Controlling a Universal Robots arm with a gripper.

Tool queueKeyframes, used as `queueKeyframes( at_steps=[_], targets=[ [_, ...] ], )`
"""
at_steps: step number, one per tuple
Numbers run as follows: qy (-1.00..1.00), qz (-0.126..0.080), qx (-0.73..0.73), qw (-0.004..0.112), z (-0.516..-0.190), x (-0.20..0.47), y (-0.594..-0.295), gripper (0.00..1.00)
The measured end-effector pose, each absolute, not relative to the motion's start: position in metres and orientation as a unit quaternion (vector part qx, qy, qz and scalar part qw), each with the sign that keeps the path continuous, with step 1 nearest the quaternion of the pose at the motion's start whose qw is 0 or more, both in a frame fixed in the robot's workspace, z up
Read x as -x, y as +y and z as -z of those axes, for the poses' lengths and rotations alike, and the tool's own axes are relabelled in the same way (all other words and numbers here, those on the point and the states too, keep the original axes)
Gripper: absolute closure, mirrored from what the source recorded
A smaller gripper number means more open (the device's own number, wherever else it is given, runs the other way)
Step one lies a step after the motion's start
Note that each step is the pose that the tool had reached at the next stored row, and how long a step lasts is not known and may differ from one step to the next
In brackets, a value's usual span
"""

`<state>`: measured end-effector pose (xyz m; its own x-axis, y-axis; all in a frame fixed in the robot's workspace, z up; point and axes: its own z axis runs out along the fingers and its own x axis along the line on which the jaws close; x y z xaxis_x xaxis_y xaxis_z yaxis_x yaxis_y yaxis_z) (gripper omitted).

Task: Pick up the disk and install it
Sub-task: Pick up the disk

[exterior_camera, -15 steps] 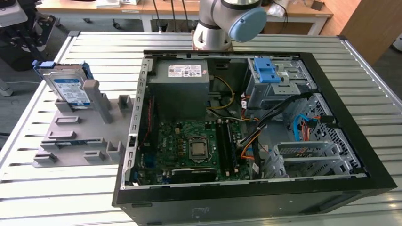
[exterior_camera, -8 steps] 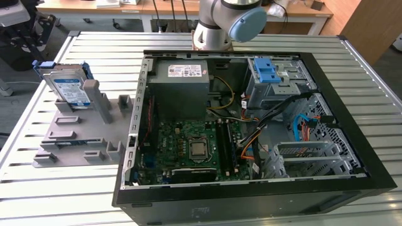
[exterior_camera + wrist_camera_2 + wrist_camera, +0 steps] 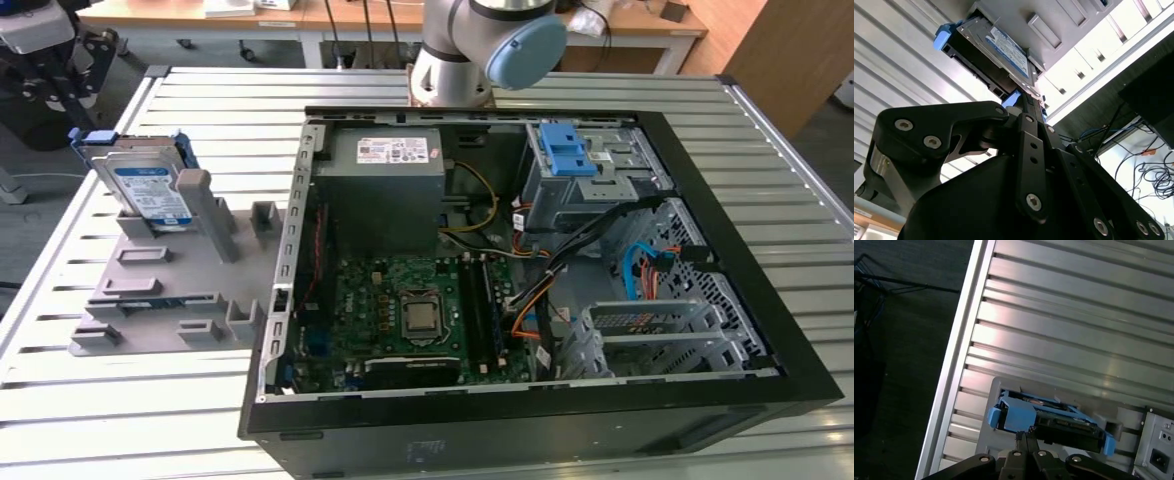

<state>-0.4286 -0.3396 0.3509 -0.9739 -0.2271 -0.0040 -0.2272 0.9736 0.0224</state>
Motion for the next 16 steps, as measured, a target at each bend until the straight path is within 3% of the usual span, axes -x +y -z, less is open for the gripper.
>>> queueKeyframes(
  at_steps=[16],
  targets=[
    [0.984,-0.011,0.18,0.0,-0.3509,0.4286,-0.3396,0.89]
  ],
)
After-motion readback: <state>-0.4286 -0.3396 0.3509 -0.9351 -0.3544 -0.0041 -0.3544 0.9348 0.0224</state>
